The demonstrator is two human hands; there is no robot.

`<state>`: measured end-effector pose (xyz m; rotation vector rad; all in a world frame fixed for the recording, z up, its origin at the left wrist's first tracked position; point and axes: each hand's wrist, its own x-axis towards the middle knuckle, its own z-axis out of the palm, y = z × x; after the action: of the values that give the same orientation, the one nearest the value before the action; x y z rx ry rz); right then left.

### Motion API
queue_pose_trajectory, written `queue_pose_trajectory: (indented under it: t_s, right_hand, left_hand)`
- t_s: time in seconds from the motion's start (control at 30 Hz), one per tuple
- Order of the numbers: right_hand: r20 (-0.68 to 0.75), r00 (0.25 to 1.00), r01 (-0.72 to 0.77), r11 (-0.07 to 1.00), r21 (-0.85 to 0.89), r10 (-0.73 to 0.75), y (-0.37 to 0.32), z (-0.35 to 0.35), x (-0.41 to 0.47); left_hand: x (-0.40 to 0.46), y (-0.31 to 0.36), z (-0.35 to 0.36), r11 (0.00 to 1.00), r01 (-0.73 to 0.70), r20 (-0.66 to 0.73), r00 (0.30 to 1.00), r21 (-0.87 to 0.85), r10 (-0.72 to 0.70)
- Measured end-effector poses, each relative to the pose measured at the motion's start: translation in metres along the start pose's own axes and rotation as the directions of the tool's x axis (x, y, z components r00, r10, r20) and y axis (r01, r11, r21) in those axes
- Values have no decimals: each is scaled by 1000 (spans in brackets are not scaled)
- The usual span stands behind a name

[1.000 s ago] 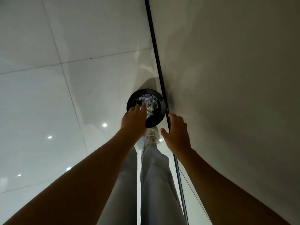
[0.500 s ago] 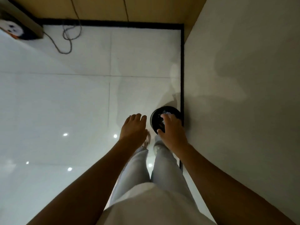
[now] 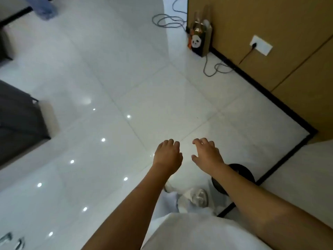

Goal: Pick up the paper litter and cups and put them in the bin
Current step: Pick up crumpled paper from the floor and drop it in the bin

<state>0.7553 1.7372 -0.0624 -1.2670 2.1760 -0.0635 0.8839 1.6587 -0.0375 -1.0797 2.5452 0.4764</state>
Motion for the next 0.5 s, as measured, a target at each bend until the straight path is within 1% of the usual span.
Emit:
queue_pose_trajectory:
  t_s: [0.1, 0.23, 0.37, 0.5]
  right_hand:
    - [69, 988, 147, 984, -97, -141, -84, 17, 2]
    - [151, 933, 352, 912, -210, -325, -209, 59, 3]
    - [241, 851, 518, 821, -241, -466, -339, 119, -11]
    - [340, 735, 673, 694, -256, -587, -459, 180, -40]
  left_hand:
    - [-49, -74, -2, 981, 173, -36, 984, -81, -177]
    - [-119, -182, 7, 913, 355, -92, 921, -201, -379]
    - [-208, -296, 26, 808, 508, -85, 829, -298, -553]
    - [-302, -390, 51, 641, 657, -19, 692, -397, -722]
